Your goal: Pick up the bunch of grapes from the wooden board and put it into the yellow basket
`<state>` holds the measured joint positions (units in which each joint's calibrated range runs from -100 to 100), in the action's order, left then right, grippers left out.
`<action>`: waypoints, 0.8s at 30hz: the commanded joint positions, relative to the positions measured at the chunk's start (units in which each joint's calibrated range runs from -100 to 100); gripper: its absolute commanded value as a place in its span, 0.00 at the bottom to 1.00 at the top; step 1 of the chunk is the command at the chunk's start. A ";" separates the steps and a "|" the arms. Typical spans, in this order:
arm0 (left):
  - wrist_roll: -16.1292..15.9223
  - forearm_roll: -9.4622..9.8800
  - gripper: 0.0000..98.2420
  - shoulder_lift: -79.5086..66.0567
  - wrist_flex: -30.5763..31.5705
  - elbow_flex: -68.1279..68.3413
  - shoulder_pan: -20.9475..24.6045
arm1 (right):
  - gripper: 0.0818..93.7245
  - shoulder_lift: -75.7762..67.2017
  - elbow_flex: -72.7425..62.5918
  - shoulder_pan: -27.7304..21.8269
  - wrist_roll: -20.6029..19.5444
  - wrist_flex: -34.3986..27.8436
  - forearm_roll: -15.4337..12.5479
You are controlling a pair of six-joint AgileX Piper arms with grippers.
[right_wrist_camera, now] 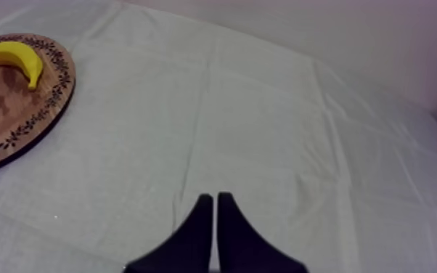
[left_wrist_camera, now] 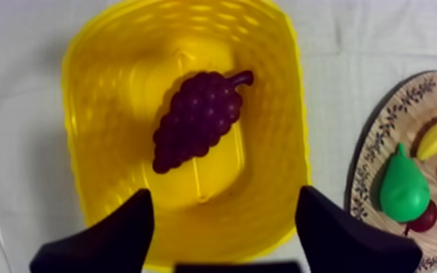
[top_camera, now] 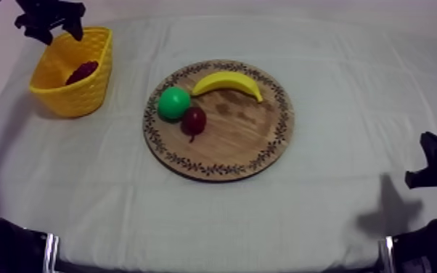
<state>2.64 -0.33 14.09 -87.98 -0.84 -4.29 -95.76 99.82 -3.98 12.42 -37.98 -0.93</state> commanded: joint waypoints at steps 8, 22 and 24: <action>-0.13 0.91 0.51 -12.31 7.55 12.18 0.39 | 0.00 0.00 -0.04 0.00 0.01 0.00 -0.02; -1.57 2.52 0.28 -35.09 25.43 31.81 -0.93 | 0.00 0.00 -0.04 0.00 0.01 0.00 -0.02; -1.88 2.56 0.25 -38.35 27.37 34.45 -1.13 | 0.00 0.00 -0.04 0.00 0.01 0.00 -0.02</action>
<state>0.87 2.21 -20.53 -62.07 30.84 -5.39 -95.76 99.82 -3.98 12.42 -37.98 -0.93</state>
